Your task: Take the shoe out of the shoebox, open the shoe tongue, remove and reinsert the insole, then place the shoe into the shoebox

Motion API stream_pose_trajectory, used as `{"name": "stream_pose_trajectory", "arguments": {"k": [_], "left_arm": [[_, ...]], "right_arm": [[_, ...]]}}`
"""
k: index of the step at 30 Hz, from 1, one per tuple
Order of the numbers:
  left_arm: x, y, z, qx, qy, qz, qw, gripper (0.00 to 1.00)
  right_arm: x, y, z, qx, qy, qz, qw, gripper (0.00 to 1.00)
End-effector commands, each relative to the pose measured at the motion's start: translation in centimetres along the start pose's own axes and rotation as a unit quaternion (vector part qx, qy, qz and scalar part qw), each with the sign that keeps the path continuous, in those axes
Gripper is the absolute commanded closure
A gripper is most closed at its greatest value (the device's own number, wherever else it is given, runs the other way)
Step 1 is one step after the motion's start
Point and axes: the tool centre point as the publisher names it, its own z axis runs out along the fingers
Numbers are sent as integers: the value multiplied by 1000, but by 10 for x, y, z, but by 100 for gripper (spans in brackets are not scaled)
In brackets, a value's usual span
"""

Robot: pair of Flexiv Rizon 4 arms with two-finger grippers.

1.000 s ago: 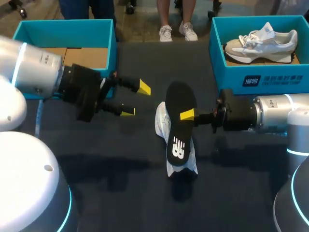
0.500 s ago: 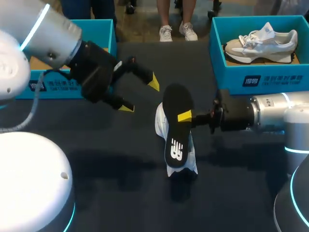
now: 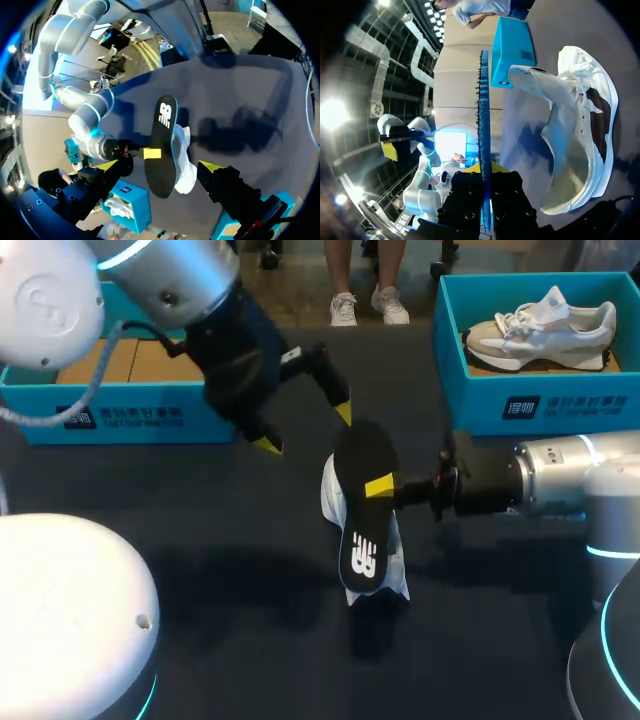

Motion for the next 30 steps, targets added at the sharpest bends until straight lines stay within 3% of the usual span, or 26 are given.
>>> {"name": "stream_pose_trajectory", "arguments": {"k": [1,12,30], "left_arm": [[-13,5,5,7,148,5,989,0],[-27,12,16,-1,189,17,982,0],[-31,15,22,-6,189,16,982,0]], "right_arm": [[-2,0,5,-1,1,-1,1000,100],[-2,1,7,1,1,-6,1000,100],[-1,4,7,1,1,-11,1000,100]]}}
